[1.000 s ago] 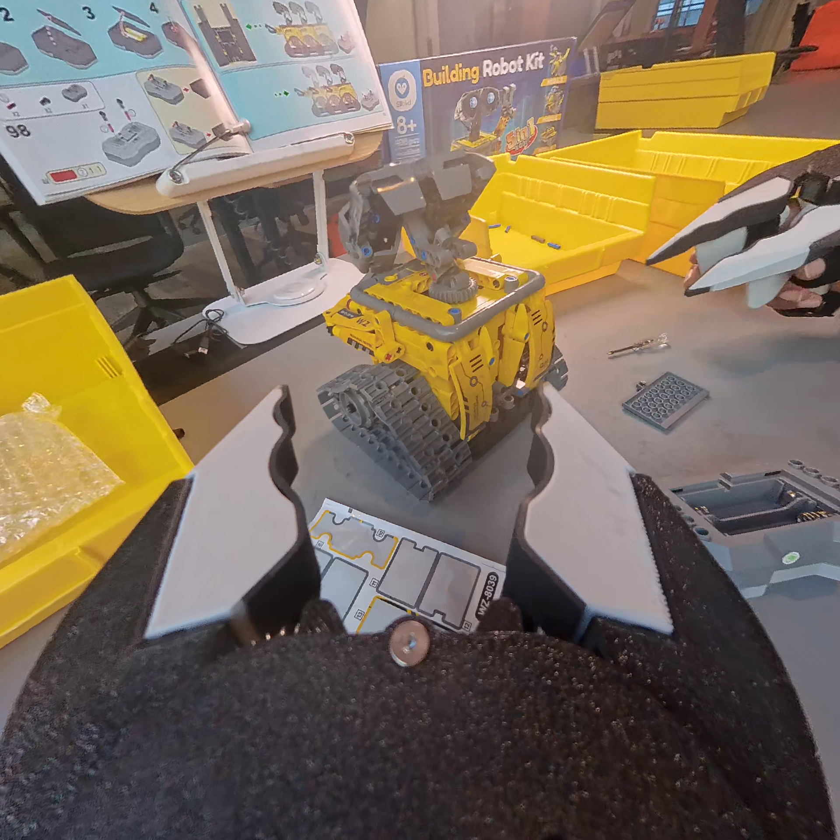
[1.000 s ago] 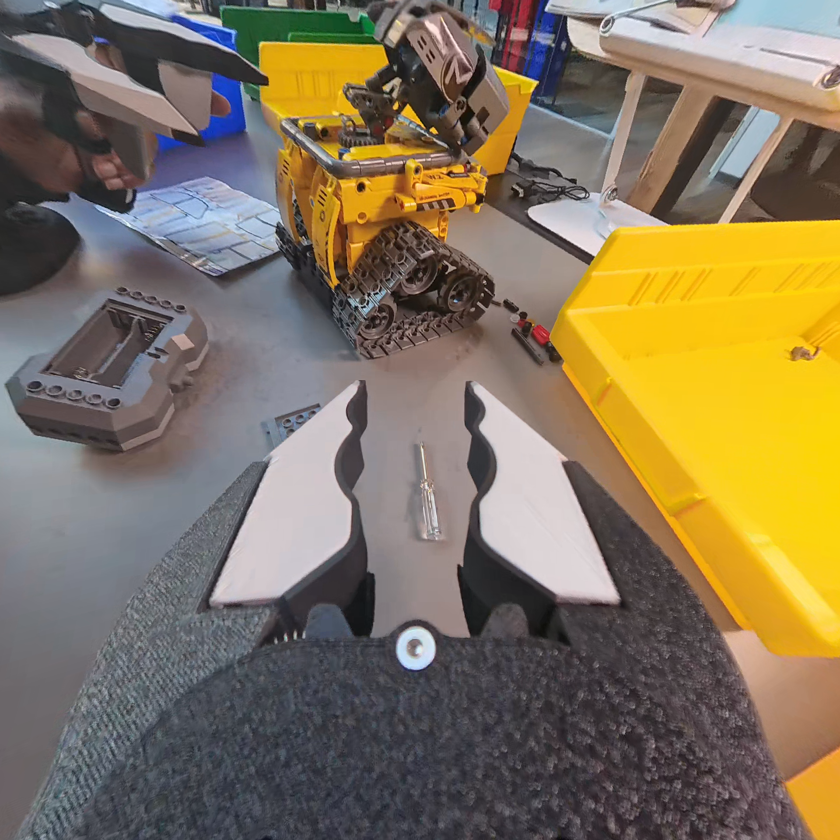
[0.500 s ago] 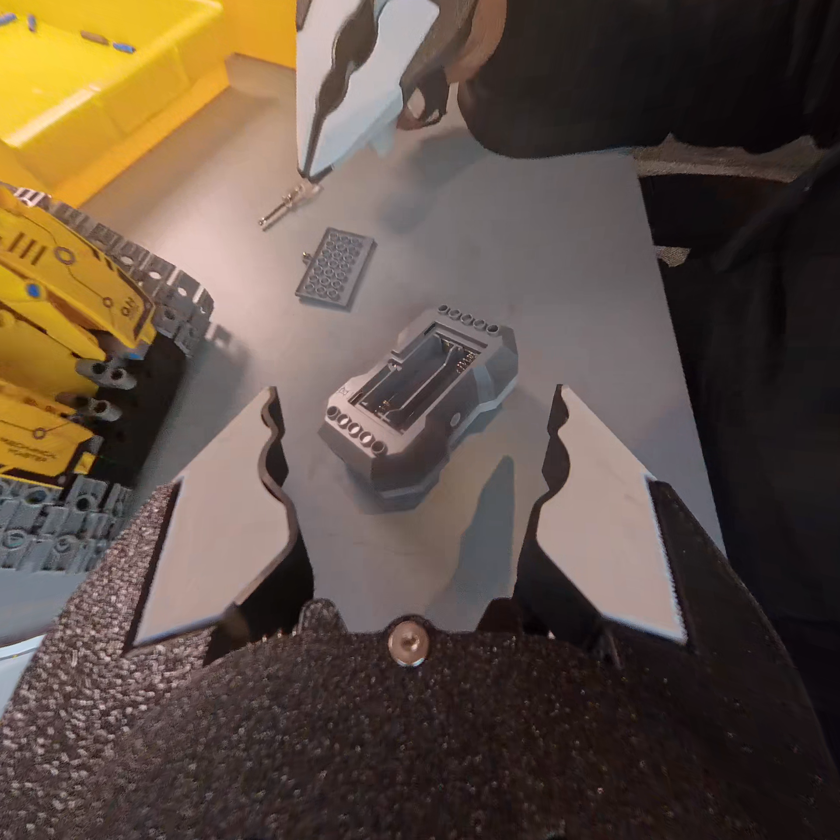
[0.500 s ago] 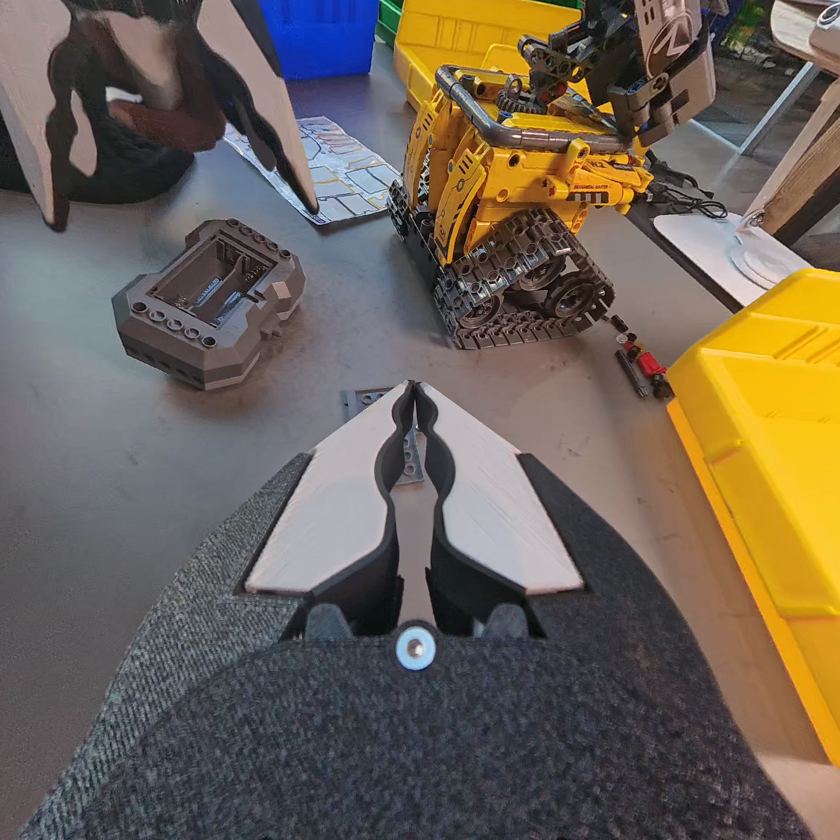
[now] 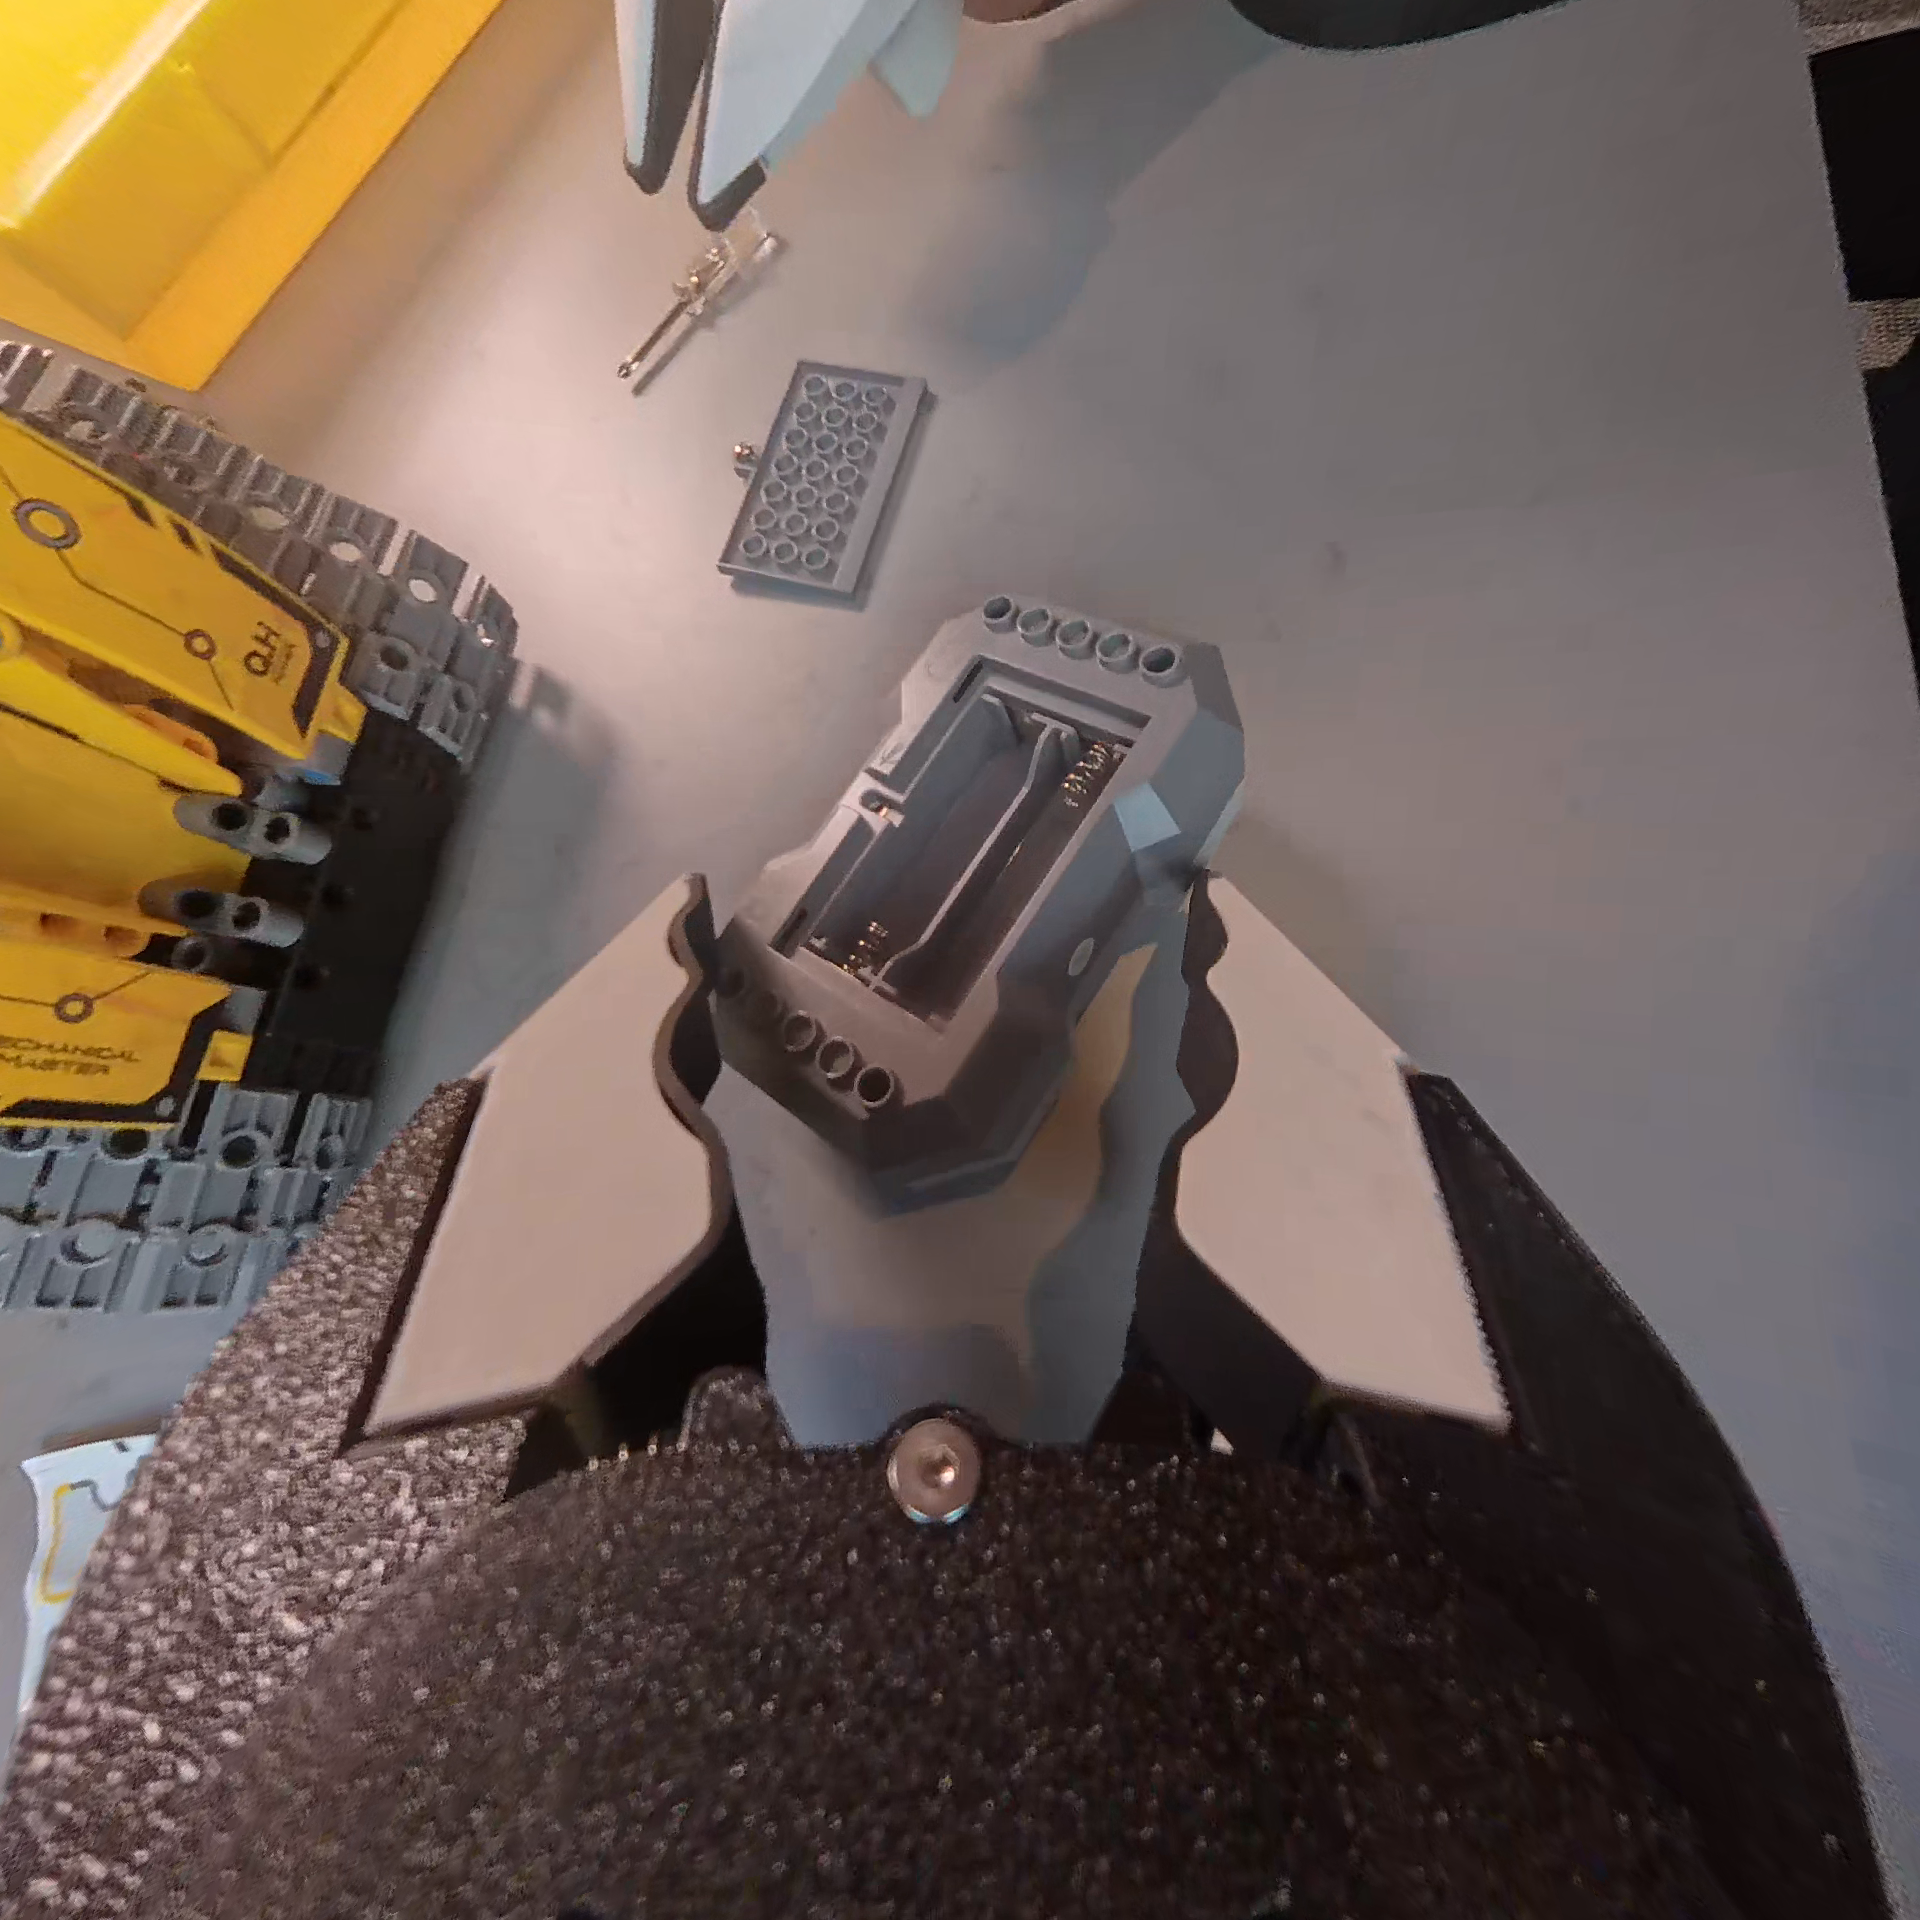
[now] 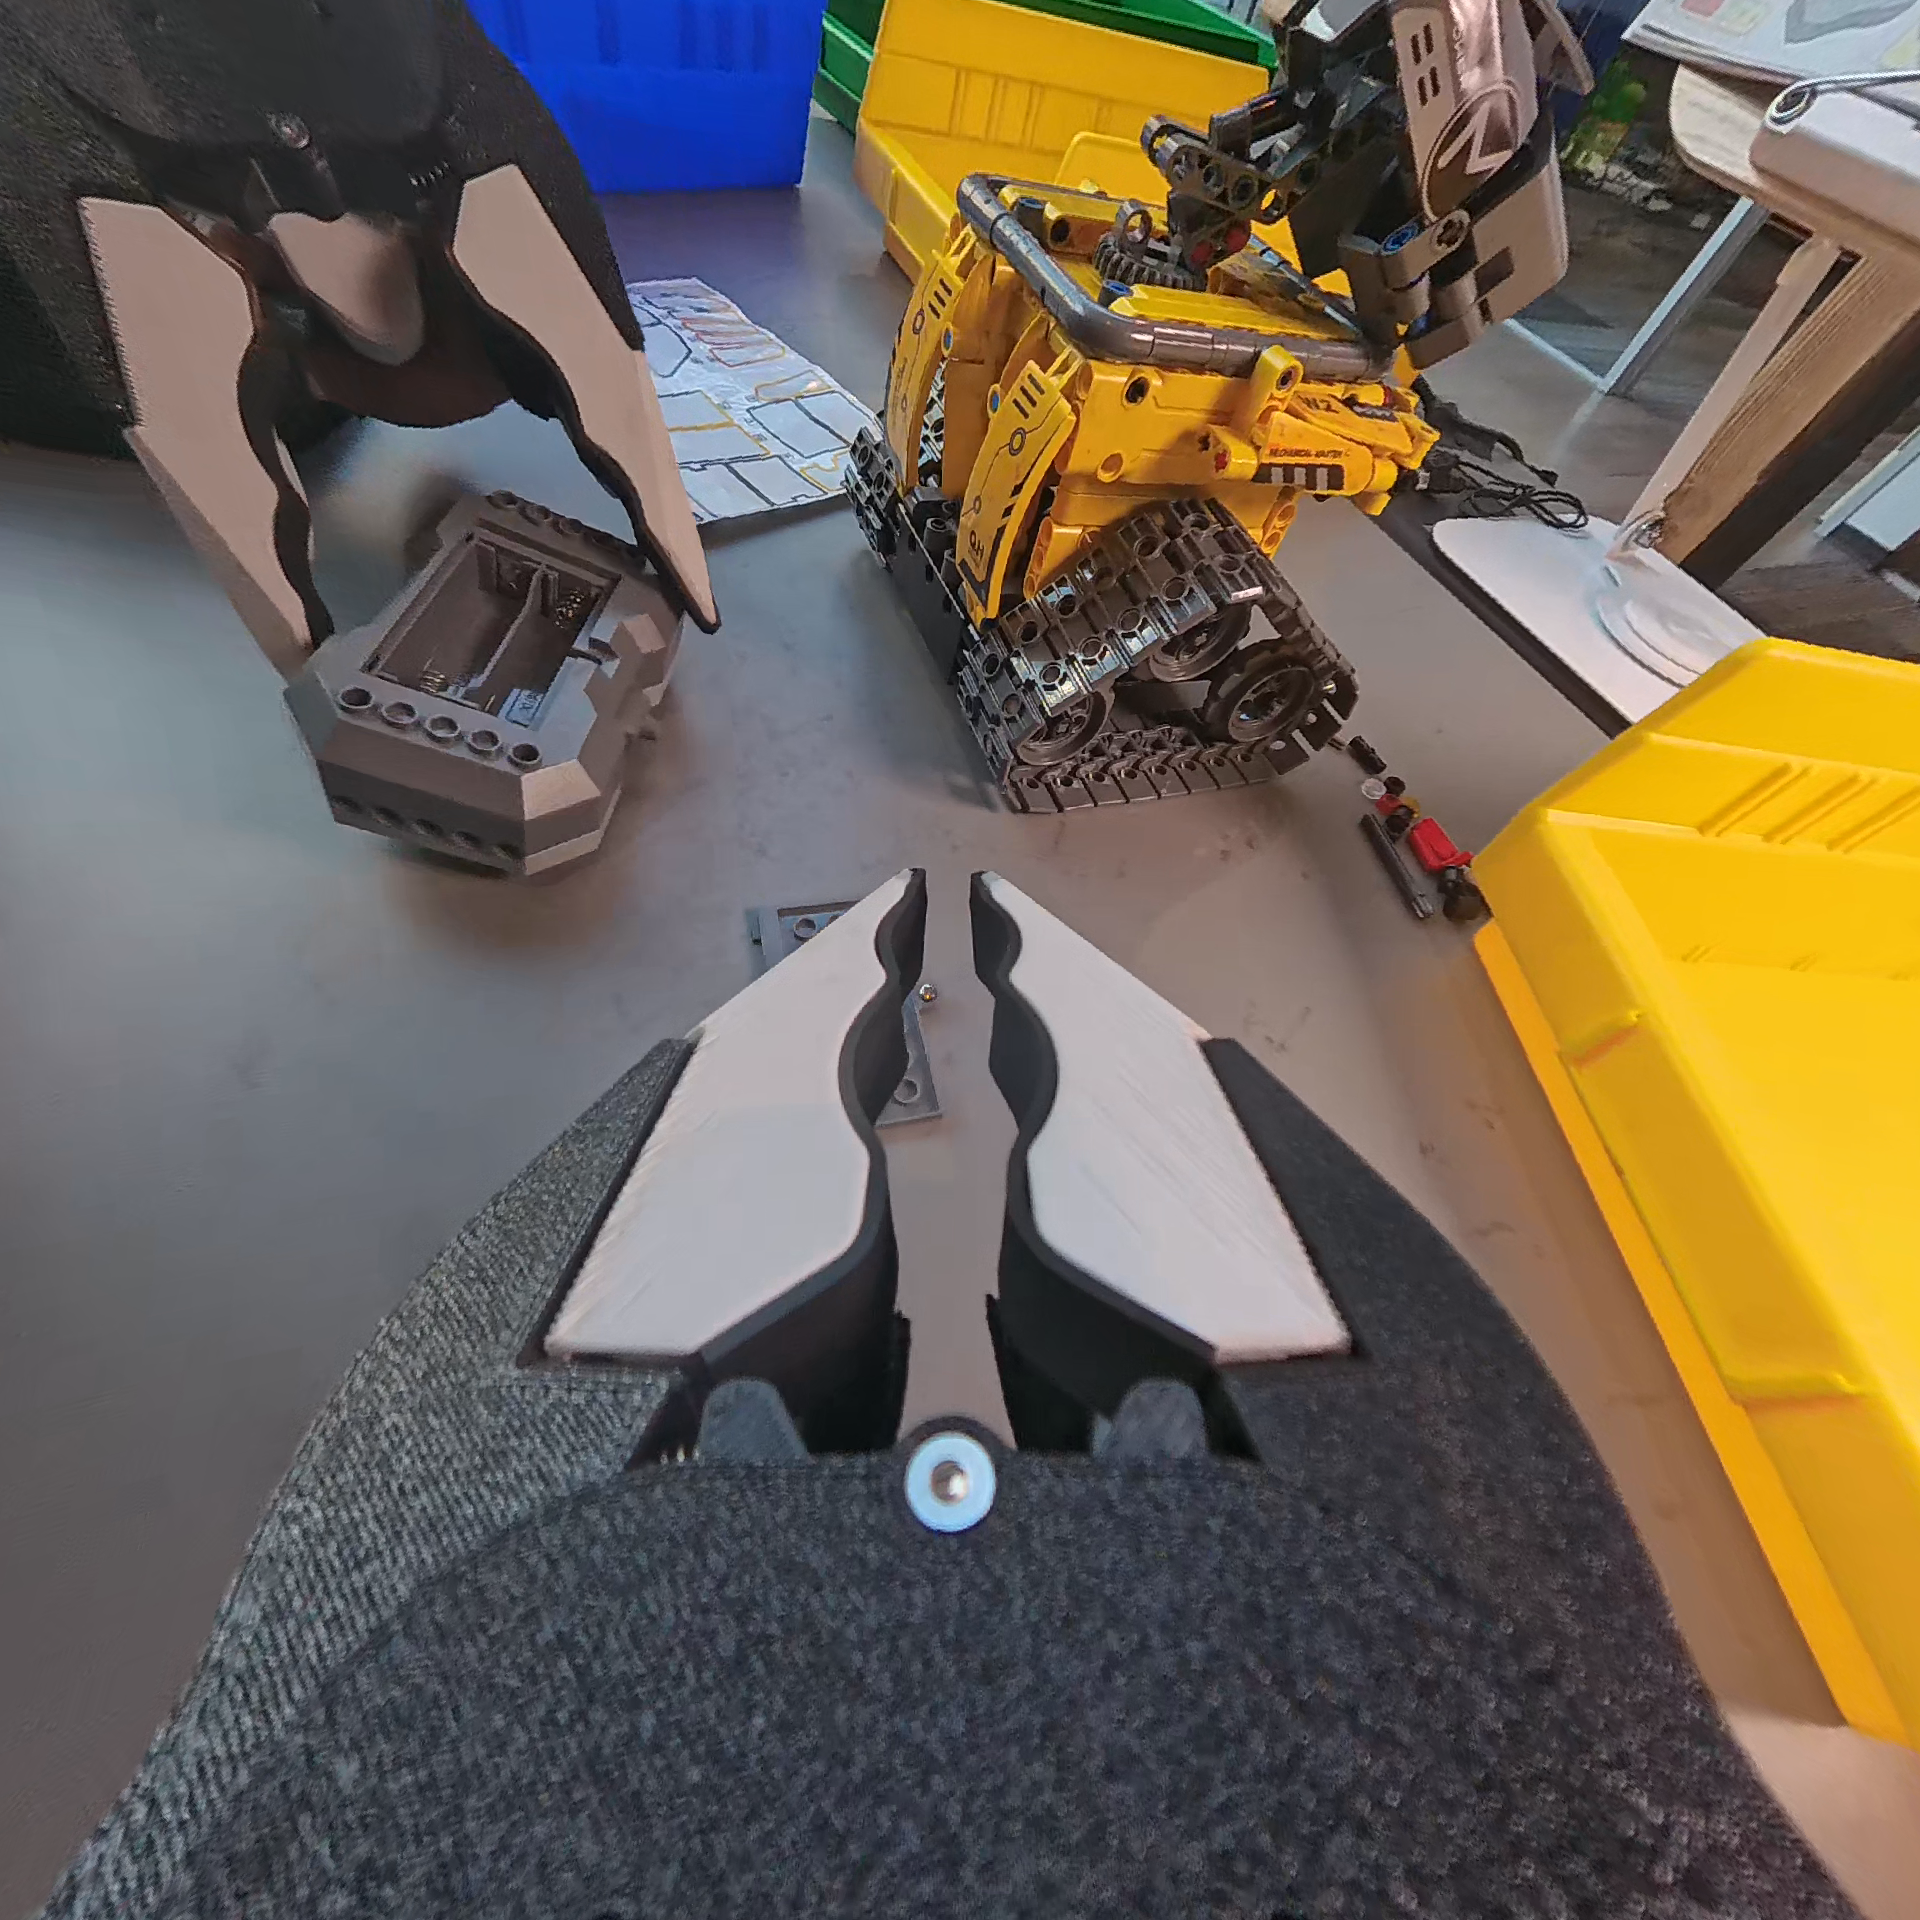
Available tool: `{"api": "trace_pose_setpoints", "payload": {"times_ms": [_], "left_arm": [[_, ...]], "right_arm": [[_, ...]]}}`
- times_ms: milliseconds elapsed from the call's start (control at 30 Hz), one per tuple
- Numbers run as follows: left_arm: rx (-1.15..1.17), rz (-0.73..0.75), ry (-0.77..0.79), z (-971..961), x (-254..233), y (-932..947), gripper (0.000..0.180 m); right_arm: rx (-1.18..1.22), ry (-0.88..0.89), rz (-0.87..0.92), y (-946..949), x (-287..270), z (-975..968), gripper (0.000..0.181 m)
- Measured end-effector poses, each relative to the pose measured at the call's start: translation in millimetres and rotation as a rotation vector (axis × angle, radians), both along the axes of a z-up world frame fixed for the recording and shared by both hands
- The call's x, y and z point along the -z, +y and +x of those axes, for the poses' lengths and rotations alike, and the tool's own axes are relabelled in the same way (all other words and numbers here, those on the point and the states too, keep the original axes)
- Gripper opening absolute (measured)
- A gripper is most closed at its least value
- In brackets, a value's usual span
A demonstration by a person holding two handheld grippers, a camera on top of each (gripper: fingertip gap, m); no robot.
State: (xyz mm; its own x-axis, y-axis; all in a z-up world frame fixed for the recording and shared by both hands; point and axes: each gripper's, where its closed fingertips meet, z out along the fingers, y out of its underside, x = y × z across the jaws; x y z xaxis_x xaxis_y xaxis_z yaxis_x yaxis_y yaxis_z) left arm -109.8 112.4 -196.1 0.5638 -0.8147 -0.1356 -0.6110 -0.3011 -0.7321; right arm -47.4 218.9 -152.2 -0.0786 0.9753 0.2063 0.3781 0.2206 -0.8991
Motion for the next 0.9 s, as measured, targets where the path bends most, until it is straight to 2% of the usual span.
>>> {"api": "trace_pose_setpoints", "payload": {"times_ms": [300, 367, 433, 500, 567, 633, 700, 800, 900], "left_arm": [[-0.146, 0.013, -0.014, -34, -1, 13, 0.087], [-0.132, 0.031, -0.073, -30, -9, 12, 0.083], [-0.123, 0.056, -0.171, -28, -26, 11, 0.092], [-0.169, 0.14, -0.257, -37, -49, 17, 0.094], [-0.271, 0.293, -0.352, -57, -82, 27, 0.093], [-0.408, 0.439, -0.426, -86, -112, 34, 0.093], [-0.612, 0.566, -0.427, -128, -128, 38, 0.095], [-0.789, 0.637, -0.412, -171, -133, 35, 0.1], [-0.837, 0.612, -0.423, -184, -127, 34, 0.098]], "right_arm": [[0.023, 0.022, 0.01, 4, -4, 0, 0.008], [0.03, 0.025, 0.01, 5, -4, 0, 0.008], [0.037, 0.027, 0.011, 7, -5, 1, 0.008], [0.038, 0.031, 0.014, 7, -6, 1, 0.009], [0.039, 0.039, 0.021, 6, -8, 1, 0.009], [0.047, 0.048, 0.022, 8, -9, 0, 0.009], [0.062, 0.055, 0.025, 11, -10, 1, 0.009], [0.092, 0.101, 0.033, 16, -18, 1, 0.009], [0.142, 0.139, 0.047, 26, -26, 3, 0.013]]}}
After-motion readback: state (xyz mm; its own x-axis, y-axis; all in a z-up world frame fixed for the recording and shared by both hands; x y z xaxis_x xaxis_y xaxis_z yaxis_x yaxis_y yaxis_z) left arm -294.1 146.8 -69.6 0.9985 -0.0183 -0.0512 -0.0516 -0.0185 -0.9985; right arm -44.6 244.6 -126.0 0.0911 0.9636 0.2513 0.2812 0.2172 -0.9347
